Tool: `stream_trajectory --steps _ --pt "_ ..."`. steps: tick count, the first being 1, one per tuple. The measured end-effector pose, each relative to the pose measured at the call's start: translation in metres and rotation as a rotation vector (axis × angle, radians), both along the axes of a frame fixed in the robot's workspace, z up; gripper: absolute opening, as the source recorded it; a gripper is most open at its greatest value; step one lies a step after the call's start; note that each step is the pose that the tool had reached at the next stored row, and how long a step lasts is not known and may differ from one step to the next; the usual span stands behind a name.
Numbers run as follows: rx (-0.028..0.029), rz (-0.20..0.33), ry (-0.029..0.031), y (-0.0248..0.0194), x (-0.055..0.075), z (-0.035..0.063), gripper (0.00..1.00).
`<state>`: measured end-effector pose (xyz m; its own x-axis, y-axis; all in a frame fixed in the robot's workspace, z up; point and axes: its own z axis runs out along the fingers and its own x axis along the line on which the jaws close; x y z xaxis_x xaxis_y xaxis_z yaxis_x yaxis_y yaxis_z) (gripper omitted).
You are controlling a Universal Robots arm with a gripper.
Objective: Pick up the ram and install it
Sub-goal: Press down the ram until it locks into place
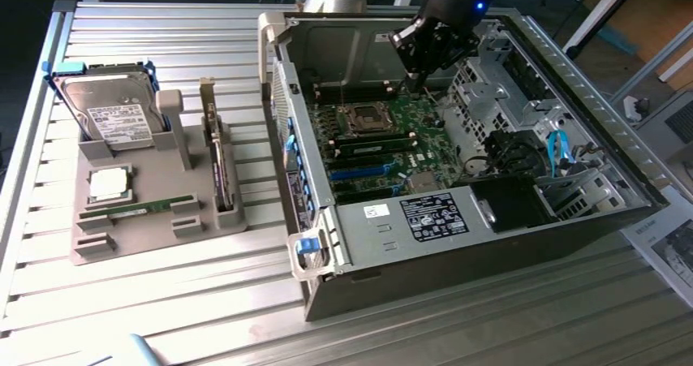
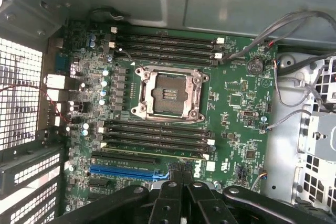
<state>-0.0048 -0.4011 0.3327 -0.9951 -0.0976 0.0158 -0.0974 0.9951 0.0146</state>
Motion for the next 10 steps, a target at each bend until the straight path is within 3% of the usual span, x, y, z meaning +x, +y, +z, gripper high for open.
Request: stream_trajectory --steps 10 --pt "0.0000 0.000 -0.0036 0.0000 0.0000 0.0007 0.11"
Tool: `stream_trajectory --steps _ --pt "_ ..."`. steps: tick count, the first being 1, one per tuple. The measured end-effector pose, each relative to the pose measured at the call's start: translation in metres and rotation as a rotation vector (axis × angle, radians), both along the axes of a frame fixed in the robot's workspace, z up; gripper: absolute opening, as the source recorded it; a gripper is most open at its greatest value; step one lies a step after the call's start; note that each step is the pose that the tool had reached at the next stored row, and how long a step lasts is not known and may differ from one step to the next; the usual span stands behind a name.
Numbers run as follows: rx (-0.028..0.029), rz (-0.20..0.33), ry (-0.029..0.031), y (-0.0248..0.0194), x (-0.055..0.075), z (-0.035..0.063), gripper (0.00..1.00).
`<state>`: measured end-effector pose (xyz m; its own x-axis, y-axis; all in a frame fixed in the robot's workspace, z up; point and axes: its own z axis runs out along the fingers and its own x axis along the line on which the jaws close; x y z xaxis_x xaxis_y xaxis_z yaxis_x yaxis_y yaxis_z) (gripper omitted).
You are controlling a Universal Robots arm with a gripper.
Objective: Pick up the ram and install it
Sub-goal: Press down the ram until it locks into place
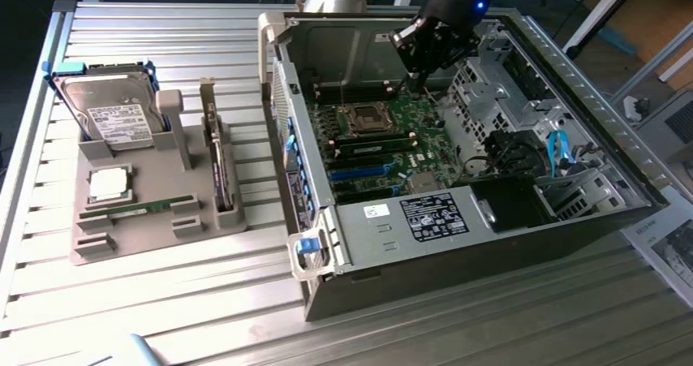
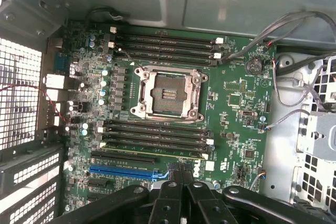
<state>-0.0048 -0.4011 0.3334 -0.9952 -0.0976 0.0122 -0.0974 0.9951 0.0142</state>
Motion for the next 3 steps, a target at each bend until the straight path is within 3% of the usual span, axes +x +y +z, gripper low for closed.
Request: stream_trajectory --steps 3 --pt "0.0001 0.000 0.0000 0.0000 0.0000 0.0000 0.11"
